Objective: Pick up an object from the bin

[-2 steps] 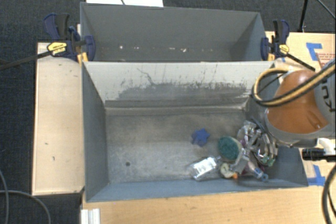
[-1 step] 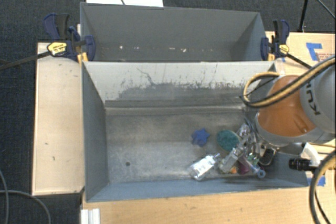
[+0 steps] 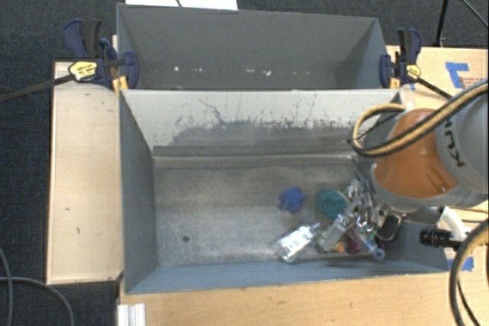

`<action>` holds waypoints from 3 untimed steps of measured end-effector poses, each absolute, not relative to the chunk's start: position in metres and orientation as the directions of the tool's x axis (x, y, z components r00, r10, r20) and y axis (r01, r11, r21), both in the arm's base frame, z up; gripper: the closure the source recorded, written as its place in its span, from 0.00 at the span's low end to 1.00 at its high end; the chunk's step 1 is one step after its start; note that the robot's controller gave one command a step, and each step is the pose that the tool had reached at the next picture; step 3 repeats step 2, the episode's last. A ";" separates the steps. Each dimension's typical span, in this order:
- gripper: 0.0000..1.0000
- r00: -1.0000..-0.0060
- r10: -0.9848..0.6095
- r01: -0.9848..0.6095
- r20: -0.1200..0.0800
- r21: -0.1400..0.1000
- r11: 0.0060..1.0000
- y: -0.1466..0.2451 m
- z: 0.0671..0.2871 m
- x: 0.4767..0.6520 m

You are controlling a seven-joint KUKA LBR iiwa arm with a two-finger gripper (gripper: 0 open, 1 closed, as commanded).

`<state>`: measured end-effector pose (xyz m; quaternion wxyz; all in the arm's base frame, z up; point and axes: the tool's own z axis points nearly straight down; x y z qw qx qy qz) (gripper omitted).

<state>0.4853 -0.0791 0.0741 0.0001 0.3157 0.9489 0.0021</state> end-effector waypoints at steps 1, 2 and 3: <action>1.00 -0.802 0.597 0.597 -0.004 0.007 0.802 -0.079 0.076 0.488; 1.00 -0.807 0.591 0.591 -0.008 0.004 0.807 -0.079 0.155 0.490; 1.00 -0.807 0.591 0.591 -0.008 0.004 0.807 -0.079 0.155 0.490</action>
Offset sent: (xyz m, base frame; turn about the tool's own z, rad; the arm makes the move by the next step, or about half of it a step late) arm 0.0000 0.0000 0.0000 0.0000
